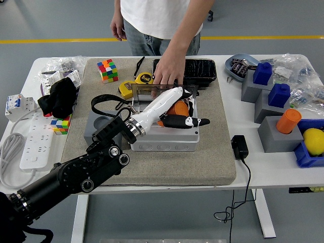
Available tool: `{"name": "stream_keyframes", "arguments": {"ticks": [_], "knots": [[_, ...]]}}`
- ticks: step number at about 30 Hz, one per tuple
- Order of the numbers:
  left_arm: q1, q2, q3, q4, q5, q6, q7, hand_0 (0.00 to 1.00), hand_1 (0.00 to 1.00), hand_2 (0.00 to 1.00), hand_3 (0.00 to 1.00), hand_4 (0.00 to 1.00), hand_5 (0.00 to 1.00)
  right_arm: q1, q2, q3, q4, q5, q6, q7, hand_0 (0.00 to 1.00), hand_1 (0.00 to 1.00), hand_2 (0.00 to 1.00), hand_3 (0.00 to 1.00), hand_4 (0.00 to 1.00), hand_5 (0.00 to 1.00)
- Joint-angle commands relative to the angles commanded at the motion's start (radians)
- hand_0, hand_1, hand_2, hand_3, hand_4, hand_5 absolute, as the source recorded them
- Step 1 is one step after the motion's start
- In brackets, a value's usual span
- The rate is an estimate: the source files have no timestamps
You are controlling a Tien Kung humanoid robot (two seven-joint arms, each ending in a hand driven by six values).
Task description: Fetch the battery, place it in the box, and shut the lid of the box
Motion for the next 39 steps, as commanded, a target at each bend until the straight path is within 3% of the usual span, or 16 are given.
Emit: {"name": "stream_keyframes", "arguments": {"ticks": [11, 18, 25, 35, 36, 39], "knots": [[-0.016, 0.0, -0.026, 0.095, 0.013, 0.01, -0.025, 0.052, 0.002, 0.007, 0.002, 0.996, 0.606, 0.0, 0.001, -0.008, 0.0, 0.005, 0.001, 0.002, 0.802, 0.746, 0.744, 0.799, 0.998, 0.998], [-0.016, 0.0, -0.019, 0.099, 0.021, 0.017, -0.025, 0.054, 0.002, 0.009, 0.002, 0.994, 0.6, 0.0, -0.001, -0.008, 0.0, 0.002, 0.0, -0.001, 0.801, 0.746, 0.743, 0.799, 0.998, 0.998], [-0.02, 0.0, 0.004, 0.111, 0.021, 0.056, -0.046, 0.056, 0.002, 0.01, 0.002, 0.994, 0.596, 0.0, -0.001, -0.016, 0.0, 0.007, -0.001, 0.0, 0.801, 0.746, 0.742, 0.798, 0.998, 0.998], [-0.017, 0.0, 0.004, 0.104, 0.043, 0.049, -0.054, 0.059, 0.002, 0.018, 0.002, 0.998, 0.592, -0.003, -0.002, -0.013, 0.0, 0.004, 0.001, -0.003, 0.801, 0.746, 0.742, 0.798, 0.998, 0.998], [-0.017, 0.0, 0.005, 0.104, 0.046, 0.046, -0.055, 0.126, 0.058, 0.091, 0.068, 0.998, 0.598, -0.003, -0.002, -0.013, 0.0, 0.004, 0.0, -0.003, 0.801, 0.746, 0.742, 0.798, 0.998, 0.998], [-0.016, 0.0, 0.003, 0.106, 0.054, 0.03, -0.061, 0.126, 0.058, 0.091, 0.068, 0.998, 0.598, -0.002, -0.002, -0.012, 0.0, 0.005, 0.0, -0.002, 0.801, 0.746, 0.742, 0.798, 0.998, 0.998]]}}
